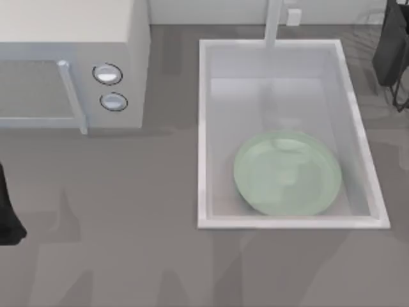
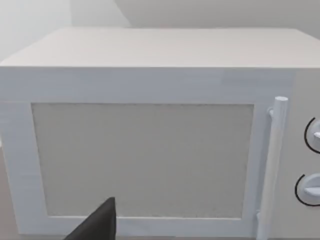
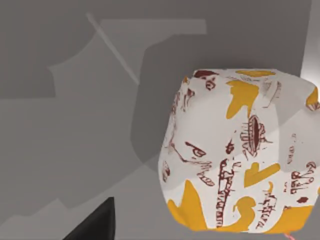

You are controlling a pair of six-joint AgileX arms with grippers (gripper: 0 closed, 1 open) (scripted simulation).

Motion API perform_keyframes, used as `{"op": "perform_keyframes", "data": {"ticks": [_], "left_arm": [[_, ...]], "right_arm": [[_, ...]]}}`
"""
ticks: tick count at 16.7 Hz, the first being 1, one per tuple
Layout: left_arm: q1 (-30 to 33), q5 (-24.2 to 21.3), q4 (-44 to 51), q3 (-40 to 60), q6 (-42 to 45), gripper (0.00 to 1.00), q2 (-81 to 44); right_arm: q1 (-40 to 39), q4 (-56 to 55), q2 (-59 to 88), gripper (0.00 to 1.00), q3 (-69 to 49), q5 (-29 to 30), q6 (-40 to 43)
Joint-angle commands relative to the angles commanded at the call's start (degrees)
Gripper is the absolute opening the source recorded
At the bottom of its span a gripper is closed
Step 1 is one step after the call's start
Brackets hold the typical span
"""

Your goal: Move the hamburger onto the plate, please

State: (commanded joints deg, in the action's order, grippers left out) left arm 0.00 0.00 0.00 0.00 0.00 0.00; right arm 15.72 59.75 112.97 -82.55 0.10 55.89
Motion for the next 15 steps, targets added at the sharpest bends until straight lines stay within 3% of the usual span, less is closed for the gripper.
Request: {"op": "perform_keyframes", "data": {"ticks": [8,13,15], "left_arm": [[0.0,0.0,0.0,0.0,0.0,1.0,0.0],[0.0,0.0,0.0,0.0,0.0,1.0,0.0],[0.0,0.0,0.0,0.0,0.0,1.0,0.0]], "right_arm": [[0.2,-15.0,6.7,1.0,8.1,0.0,-0.1],[0.2,-16.0,7.2,1.0,8.8,0.0,-0.1],[0.2,-16.0,7.2,0.85,8.8,0.0,-0.1]]}}
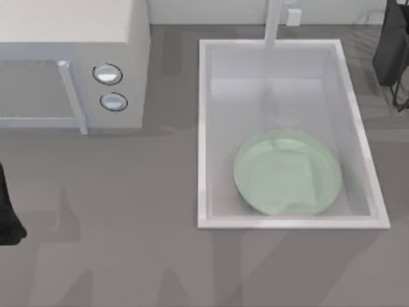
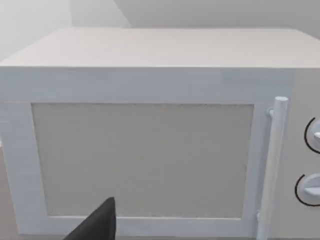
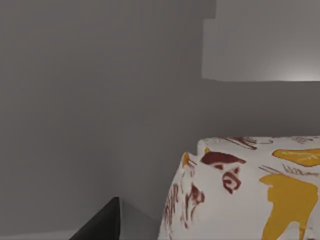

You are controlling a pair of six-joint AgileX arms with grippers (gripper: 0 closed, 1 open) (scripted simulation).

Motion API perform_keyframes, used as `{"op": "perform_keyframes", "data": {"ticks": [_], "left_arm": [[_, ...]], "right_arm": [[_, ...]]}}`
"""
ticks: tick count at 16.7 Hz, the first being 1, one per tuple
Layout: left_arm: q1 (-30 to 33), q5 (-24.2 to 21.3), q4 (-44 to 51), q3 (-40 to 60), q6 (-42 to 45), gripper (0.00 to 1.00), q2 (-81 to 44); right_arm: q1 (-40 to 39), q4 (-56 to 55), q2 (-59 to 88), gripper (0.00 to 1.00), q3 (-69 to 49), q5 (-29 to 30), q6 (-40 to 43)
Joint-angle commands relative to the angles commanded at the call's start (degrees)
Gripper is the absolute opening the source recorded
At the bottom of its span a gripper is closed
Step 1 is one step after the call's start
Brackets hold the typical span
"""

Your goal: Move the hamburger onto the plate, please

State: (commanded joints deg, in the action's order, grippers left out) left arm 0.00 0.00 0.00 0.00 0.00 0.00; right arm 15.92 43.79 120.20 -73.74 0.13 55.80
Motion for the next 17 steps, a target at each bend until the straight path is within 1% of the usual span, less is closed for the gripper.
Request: {"op": "perform_keyframes", "data": {"ticks": [11,12,17], "left_arm": [[0.0,0.0,0.0,0.0,0.0,1.0,0.0],[0.0,0.0,0.0,0.0,0.0,1.0,0.0],[0.0,0.0,0.0,0.0,0.0,1.0,0.0]], "right_arm": [[0.0,0.0,0.0,0.02,0.0,0.0,0.0],[0.0,0.0,0.0,0.0,0.0,0.0,0.0],[0.0,0.0,0.0,0.0,0.0,0.0,0.0]]}}
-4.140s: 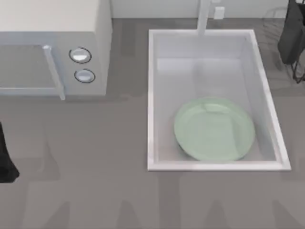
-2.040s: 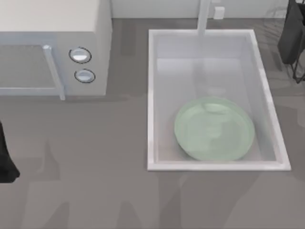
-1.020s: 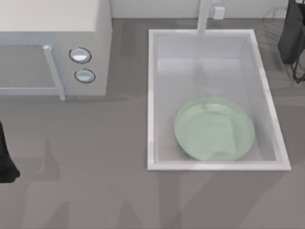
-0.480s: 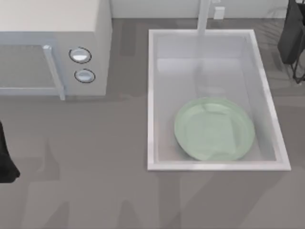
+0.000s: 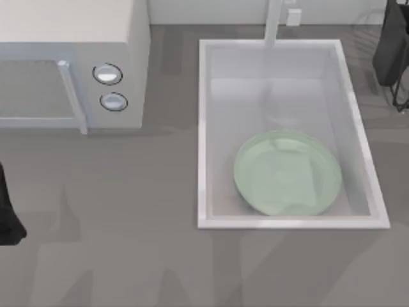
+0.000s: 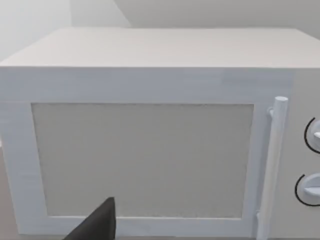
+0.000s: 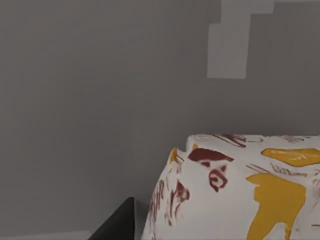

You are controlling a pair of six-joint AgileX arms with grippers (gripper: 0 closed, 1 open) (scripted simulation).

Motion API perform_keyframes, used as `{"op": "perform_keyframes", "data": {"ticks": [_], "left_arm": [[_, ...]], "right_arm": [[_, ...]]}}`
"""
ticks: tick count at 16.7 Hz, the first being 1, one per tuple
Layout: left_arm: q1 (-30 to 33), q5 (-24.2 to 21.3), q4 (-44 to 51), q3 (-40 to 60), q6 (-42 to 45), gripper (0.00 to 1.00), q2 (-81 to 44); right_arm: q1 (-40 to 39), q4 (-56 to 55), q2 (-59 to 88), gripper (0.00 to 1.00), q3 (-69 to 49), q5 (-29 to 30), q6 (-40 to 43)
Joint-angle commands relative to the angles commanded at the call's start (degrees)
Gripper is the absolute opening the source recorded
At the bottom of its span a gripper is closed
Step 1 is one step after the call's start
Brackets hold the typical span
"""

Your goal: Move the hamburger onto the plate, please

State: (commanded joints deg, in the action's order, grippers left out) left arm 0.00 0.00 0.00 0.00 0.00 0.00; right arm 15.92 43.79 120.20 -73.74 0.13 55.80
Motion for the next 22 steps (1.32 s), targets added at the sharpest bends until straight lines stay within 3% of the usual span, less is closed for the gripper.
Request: {"op": "perform_keyframes", "data": {"ticks": [6,13,22], "left_arm": [[0.0,0.0,0.0,0.0,0.0,1.0,0.0],[0.0,0.0,0.0,0.0,0.0,1.0,0.0],[0.0,0.0,0.0,0.0,0.0,1.0,0.0]], "right_arm": [[-0.1,5.3,-3.9,0.0,-2.8,-0.8,-0.9],[0.0,22.6,-9.3,0.0,-13.7,-0.9,-0.7],[-3.7,24.5,-8.1,0.0,-17.3,-0.5,-4.7]]}}
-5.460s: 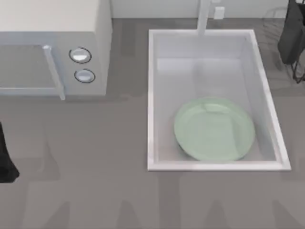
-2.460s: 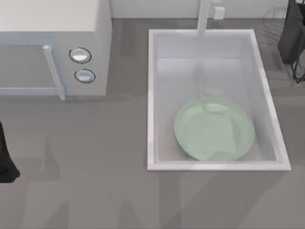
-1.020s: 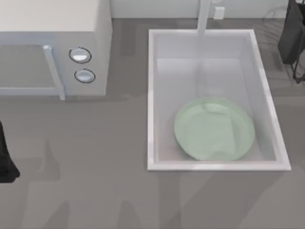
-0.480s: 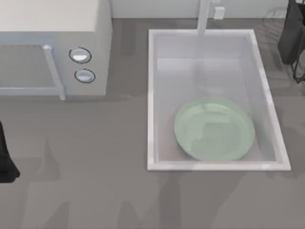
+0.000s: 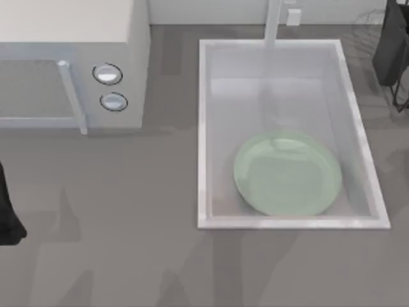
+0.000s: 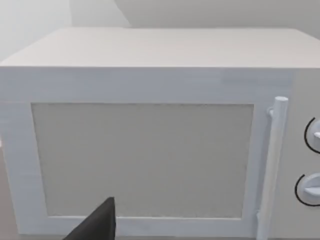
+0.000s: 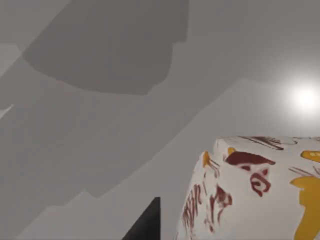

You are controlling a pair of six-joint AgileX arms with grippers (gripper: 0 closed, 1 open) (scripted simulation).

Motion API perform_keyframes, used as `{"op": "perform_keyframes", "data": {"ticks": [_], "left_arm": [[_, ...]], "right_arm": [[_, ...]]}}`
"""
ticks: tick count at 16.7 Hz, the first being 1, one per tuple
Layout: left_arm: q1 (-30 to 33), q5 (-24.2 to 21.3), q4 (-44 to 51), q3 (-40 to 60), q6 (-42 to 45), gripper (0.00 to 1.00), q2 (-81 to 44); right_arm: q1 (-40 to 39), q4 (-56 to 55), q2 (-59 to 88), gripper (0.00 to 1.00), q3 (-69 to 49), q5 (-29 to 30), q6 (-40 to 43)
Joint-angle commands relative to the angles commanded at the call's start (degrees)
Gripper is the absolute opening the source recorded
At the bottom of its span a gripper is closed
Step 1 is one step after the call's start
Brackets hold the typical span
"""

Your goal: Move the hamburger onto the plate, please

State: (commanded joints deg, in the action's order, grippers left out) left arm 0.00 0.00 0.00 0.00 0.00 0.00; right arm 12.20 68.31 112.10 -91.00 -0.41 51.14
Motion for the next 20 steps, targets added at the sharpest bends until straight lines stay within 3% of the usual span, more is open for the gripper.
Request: {"op": "perform_keyframes", "data": {"ticks": [4,11,16,20], "left_arm": [[0.0,0.0,0.0,0.0,0.0,1.0,0.0],[0.0,0.0,0.0,0.0,0.0,1.0,0.0],[0.0,0.0,0.0,0.0,0.0,1.0,0.0],[0.0,0.0,0.0,0.0,0.0,1.0,0.0]], "right_arm": [[-10.2,2.5,5.4,0.0,-7.3,1.0,-13.1],[-28.2,8.8,17.8,0.0,-22.7,2.1,-47.0],[-34.4,11.7,23.9,0.0,-32.2,2.6,-65.2],[-35.8,12.4,25.9,0.0,-36.6,3.0,-73.5]]}}
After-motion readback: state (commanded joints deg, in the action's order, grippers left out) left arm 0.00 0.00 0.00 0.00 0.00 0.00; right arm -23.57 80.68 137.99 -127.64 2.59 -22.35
